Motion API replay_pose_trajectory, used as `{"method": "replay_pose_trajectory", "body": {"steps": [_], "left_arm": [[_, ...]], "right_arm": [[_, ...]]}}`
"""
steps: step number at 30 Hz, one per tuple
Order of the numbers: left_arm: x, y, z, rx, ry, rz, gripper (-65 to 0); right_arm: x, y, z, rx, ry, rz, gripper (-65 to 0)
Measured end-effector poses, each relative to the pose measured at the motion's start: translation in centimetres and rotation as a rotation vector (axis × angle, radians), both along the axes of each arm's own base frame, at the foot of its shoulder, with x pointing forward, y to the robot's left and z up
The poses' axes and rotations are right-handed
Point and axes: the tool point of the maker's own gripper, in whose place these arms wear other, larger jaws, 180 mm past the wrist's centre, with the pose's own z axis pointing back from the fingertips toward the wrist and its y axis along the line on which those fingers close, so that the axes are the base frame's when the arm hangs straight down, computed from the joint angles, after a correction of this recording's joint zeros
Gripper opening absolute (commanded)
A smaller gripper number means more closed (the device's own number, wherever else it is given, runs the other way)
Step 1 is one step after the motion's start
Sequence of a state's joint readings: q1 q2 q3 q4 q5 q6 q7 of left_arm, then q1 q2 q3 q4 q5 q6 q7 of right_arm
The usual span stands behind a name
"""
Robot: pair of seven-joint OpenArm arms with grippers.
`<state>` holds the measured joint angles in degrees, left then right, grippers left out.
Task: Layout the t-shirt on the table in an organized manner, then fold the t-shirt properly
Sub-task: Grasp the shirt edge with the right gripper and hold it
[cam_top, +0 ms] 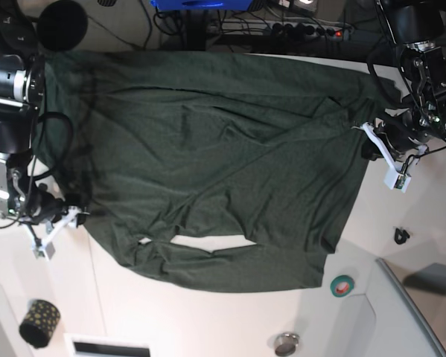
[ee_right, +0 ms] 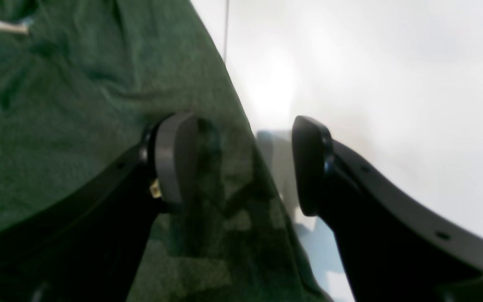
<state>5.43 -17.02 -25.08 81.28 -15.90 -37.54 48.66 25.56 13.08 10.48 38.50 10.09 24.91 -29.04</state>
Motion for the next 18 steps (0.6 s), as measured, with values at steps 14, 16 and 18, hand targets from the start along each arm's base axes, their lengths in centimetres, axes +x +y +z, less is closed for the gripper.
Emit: {"method": "replay_pose_trajectory", "body": {"steps": [14, 16, 18], "left_arm": [[-0.5, 0.0, -0.3, 0.0, 0.01, 0.0, -65.0], [-0.6, 0.0, -0.4, -0.001, 0.013, 0.0, -65.0], [-0.5, 0.0, -0.3, -0.001, 0.011, 0.0, -65.0]], "right_arm": [[-1.4, 0.3, -1.8, 0.028, 0.032, -0.017, -31.1], [-1.2, 0.4, -2.0, 0.038, 0.018, -0.027, -34.8], [-1.3, 0.4, -2.1, 0.038, 0.023, -0.029, -47.7]]}}
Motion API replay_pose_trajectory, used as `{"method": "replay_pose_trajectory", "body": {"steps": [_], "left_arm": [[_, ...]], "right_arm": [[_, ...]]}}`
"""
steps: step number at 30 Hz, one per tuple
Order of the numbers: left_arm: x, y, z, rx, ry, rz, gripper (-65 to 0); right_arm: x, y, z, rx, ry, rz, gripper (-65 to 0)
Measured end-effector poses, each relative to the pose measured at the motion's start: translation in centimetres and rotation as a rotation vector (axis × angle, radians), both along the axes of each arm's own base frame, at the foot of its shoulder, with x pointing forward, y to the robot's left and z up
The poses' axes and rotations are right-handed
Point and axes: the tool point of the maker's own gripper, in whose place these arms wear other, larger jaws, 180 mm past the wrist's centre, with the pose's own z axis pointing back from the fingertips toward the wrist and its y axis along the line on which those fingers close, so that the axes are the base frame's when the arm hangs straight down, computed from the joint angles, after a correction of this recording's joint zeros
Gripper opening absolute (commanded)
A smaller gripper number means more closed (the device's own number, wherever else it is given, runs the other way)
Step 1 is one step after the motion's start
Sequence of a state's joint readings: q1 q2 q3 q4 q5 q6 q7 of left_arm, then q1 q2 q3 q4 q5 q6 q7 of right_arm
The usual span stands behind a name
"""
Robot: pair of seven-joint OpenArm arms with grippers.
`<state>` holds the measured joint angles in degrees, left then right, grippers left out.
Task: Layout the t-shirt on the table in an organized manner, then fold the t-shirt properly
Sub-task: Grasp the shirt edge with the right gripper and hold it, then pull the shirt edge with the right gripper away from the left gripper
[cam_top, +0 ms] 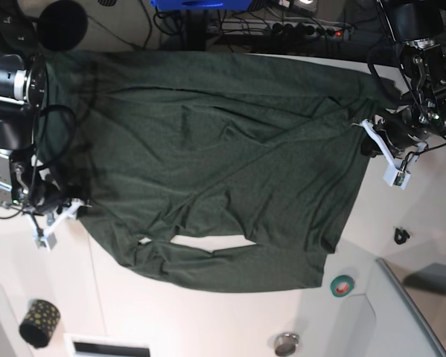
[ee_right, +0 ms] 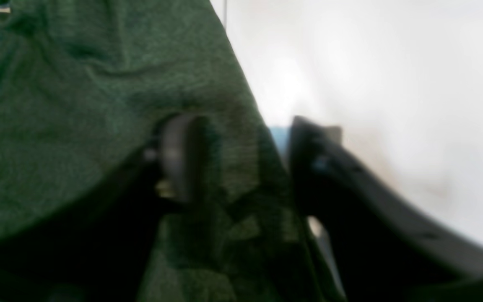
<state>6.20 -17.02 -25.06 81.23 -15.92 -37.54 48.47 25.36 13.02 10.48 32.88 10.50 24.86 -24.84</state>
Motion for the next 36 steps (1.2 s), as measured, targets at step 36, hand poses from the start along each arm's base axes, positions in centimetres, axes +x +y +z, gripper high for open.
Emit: {"method": "replay_pose_trajectory", "body": {"steps": [36], "left_arm": [[-0.6, 0.0, -0.3, 0.001, 0.014, 0.0, -65.0]], "right_arm": [[-7.1, 1.8, 5.9, -0.2, -0.118, 0.17, -64.4]]}}
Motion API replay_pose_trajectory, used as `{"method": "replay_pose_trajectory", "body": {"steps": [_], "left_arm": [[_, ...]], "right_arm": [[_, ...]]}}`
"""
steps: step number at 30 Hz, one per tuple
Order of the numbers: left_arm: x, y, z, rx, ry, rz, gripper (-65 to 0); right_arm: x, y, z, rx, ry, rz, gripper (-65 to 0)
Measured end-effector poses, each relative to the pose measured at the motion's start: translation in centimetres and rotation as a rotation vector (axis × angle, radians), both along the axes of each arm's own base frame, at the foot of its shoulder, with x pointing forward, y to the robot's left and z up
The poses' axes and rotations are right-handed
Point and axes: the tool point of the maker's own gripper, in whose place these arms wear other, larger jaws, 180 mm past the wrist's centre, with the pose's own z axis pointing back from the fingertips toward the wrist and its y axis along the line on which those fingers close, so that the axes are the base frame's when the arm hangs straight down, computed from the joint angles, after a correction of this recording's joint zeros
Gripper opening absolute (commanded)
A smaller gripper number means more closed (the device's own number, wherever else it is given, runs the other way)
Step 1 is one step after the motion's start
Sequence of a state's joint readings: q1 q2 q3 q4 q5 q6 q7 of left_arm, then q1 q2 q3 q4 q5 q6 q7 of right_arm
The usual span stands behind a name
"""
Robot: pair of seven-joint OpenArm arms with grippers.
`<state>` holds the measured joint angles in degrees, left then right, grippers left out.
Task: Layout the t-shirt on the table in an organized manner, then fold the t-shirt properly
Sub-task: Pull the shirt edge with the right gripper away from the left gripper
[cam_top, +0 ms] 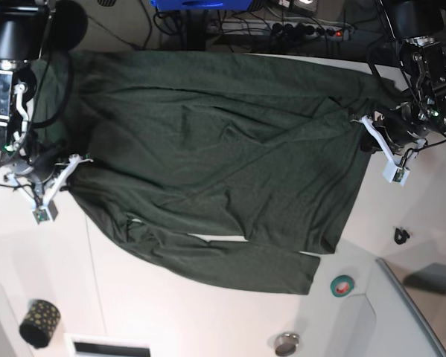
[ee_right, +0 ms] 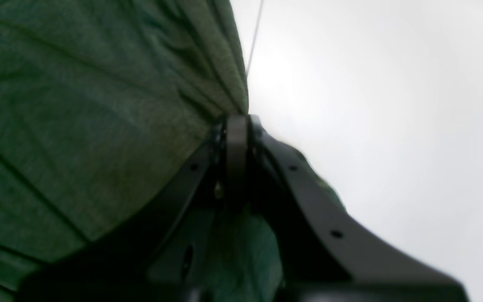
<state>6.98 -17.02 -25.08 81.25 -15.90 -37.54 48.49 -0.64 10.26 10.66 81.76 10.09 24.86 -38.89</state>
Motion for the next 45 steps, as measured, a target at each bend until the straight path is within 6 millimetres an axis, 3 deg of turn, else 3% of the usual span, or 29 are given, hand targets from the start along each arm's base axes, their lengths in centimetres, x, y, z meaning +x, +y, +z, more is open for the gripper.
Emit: {"method": "replay_pose_trajectory", "body": {"steps": [7, 11, 22, 24, 28, 29, 31, 35, 39, 42, 45], "left_arm": [[0.1, 0.0, 0.1, -0.001, -0.003, -0.001, -65.0], [0.2, 0.0, 0.1, 0.0, -0.006, 0.0, -65.0], [0.4, 0.0, 0.2, 0.001, -0.008, -0.001, -65.0], [0.4, 0.0, 0.2, -0.001, -0.008, 0.0, -65.0], [0.3, 0.0, 0.2, 0.0, -0.008, 0.0, -65.0], [0.4, 0.0, 0.2, 0.0, -0.008, 0.0, -65.0], [0.3, 0.0, 0.2, 0.0, -0.007, 0.0, -65.0], [0.5, 0.0, 0.2, 0.0, -0.01, -0.001, -65.0], [0.5, 0.0, 0.3, 0.001, -0.011, -0.001, -65.0], [0.5, 0.0, 0.3, 0.0, -0.01, 0.0, -65.0], [0.3, 0.1, 0.2, 0.002, -0.007, -0.001, -65.0]], "right_arm": [[-1.6, 1.1, 1.3, -0.01, -0.01, 0.017, -64.4], [-3.2, 2.4, 0.8, 0.004, 0.027, 0.033, -64.4], [-5.8, 3.0, -0.8, 0.022, 0.091, 0.027, -63.6], [-6.1, 2.9, -1.2, 0.024, 0.105, 0.017, -57.9], [-6.3, 3.8, -1.0, 0.04, 0.102, 0.019, -36.3], [-6.2, 3.7, -0.4, 0.029, 0.097, 0.024, -32.1], [-4.9, 3.5, 1.1, 0.005, 0.07, 0.029, -30.5], [0.6, 3.3, 4.0, 0.012, -0.023, 0.03, -30.5], [3.9, 3.3, 1.5, 0.064, 0.067, 0.009, -30.5], [4.4, 3.5, -1.1, 0.098, 0.159, -0.011, -30.5], [5.5, 4.2, -2.3, 0.154, 0.151, -0.024, -30.5]]}}
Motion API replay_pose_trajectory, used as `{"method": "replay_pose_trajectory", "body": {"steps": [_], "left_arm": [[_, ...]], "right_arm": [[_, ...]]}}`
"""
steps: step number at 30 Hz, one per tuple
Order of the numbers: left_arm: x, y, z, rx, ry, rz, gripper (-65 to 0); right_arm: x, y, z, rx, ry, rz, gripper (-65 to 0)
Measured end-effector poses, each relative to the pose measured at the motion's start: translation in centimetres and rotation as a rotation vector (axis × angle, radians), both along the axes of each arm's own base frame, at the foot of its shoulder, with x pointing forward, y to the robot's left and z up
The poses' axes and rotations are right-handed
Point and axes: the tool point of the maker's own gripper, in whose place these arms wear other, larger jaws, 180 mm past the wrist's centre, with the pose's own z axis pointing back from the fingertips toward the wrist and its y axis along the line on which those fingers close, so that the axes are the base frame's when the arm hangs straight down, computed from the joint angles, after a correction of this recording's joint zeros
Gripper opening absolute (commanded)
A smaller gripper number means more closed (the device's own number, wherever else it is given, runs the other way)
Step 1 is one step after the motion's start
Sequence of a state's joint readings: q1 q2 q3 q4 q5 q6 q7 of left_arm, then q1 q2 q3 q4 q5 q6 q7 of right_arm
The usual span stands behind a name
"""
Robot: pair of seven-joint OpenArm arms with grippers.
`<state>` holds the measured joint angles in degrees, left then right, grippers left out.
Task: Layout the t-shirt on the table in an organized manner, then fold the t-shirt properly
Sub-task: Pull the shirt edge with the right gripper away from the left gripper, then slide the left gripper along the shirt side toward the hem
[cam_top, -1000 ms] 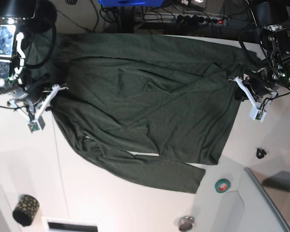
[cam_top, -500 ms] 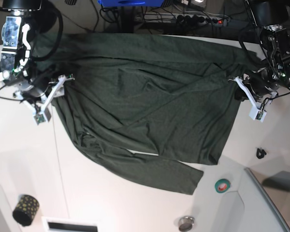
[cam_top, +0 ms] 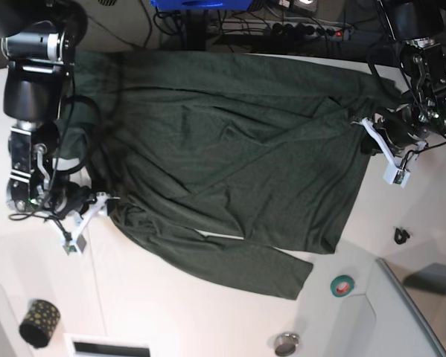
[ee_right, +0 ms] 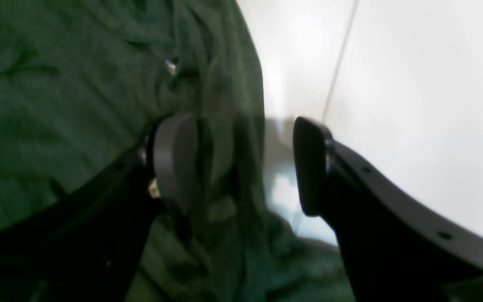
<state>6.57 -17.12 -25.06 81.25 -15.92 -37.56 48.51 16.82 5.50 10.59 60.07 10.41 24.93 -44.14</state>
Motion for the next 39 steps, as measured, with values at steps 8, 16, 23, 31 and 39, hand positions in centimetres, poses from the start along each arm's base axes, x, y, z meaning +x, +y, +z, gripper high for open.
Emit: {"method": "replay_pose_trajectory", "body": {"steps": [8, 16, 23, 31, 39], "left_arm": [[-0.2, 0.8, 0.2, 0.02, 0.005, -0.002, -65.0], [0.1, 0.8, 0.4, 0.02, -0.003, -0.002, -65.0], [0.8, 0.9, 0.0, 0.0, 0.0, 0.015, -65.0], [3.0, 1.6, -0.3, -0.035, 0.004, 0.055, -65.0], [9.0, -1.4, 2.1, -0.026, -0.056, -0.086, -46.7]], "right_arm": [[0.1, -0.7, -2.0, 0.026, 0.028, -0.031, -33.9], [0.1, -0.8, -2.0, 0.025, 0.026, -0.031, -64.8], [0.4, -1.3, -1.3, 0.013, -0.009, -0.037, -64.2], [2.0, -1.7, 2.6, -0.026, -0.141, -0.024, -64.2], [1.2, -1.9, 2.8, -0.042, -0.143, -0.019, -64.2]]}}
